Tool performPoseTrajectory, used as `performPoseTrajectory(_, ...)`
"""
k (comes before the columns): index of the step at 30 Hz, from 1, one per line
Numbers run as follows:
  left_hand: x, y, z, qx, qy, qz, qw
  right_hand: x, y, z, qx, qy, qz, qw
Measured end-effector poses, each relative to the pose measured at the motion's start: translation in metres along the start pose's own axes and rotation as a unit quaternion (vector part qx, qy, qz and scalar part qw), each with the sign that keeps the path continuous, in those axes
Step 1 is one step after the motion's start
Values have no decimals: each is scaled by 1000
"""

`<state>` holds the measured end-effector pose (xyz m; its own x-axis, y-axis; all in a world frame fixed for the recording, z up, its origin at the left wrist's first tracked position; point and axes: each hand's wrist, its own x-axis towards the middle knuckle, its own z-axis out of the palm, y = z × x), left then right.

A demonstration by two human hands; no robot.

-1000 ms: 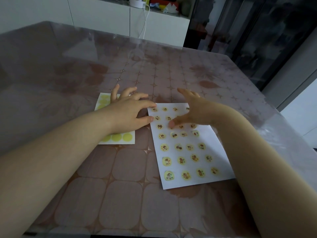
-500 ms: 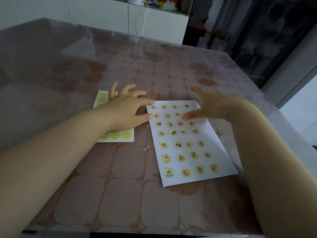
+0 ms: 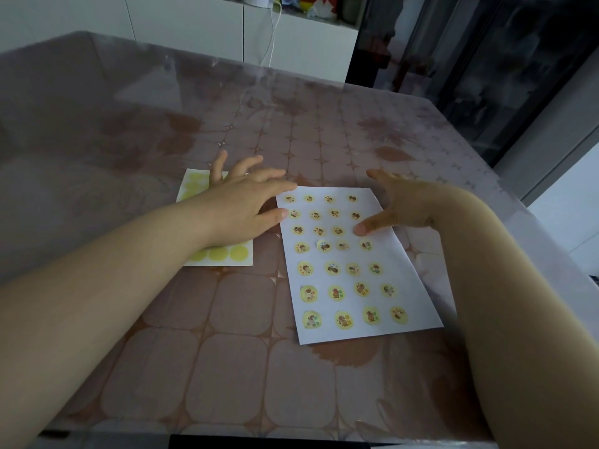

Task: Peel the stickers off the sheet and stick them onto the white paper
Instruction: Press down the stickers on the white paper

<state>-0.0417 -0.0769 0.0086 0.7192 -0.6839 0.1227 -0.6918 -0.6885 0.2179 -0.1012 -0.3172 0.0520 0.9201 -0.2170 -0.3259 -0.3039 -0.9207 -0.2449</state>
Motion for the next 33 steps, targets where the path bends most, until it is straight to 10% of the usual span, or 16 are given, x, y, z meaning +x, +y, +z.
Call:
performPoseTrajectory(21, -9, 4, -11, -16, -101, 53, 993, -13, -66, 32, -27, 6, -139, 990)
performPoseTrajectory(33, -9, 4, -11, -11, -109, 53, 992, -9, -54, 24, -61, -15, -74, 995)
